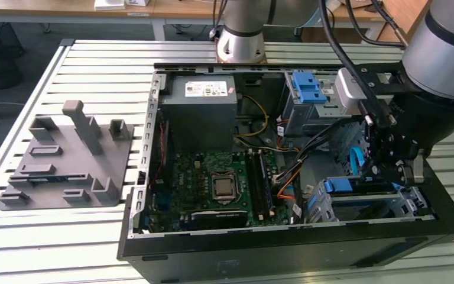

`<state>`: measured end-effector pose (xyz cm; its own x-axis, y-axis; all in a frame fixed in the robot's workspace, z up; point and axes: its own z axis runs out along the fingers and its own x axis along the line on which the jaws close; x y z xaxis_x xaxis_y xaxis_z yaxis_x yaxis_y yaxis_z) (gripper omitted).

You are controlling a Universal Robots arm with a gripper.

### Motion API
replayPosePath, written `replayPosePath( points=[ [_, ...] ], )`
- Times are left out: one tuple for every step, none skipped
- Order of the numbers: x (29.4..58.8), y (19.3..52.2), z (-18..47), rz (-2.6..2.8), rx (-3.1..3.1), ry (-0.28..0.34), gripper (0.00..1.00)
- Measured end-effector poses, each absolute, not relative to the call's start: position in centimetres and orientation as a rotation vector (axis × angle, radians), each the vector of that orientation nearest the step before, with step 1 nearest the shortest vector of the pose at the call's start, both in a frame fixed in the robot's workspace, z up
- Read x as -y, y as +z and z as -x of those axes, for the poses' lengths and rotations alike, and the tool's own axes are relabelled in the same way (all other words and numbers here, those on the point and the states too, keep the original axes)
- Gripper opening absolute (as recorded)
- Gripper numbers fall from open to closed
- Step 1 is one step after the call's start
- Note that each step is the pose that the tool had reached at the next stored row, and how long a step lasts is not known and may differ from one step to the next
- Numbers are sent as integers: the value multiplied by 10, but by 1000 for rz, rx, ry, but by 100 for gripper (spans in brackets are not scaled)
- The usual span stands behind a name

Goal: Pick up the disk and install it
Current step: 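Insert the second disk wire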

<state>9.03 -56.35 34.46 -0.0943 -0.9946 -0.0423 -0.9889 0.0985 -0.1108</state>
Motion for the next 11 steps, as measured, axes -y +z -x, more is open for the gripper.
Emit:
replayPosePath(
  points=[
    [563,345,-90,2039,-2247,-82,11],
    [563,345,-90,2039,-2247,-82,11],
    [563,345,-90,2039,-2247,-82,11],
    [563,345,-90,2039,-2247,-82,11],
    [563,345,-90,2039,-2247,-82,11],
    [563,345,-90,2039,-2247,-82,11],
    [563,345,-90,2039,-2247,-82,11],
    [563,345,-90,2039,-2247,-82,11],
    [563,345,-90,2039,-2247,-82,11],
    [563,345,-90,2039,-2247,-82,11],
    [563,345,-90,2039,-2247,-82,11]
  ],
)
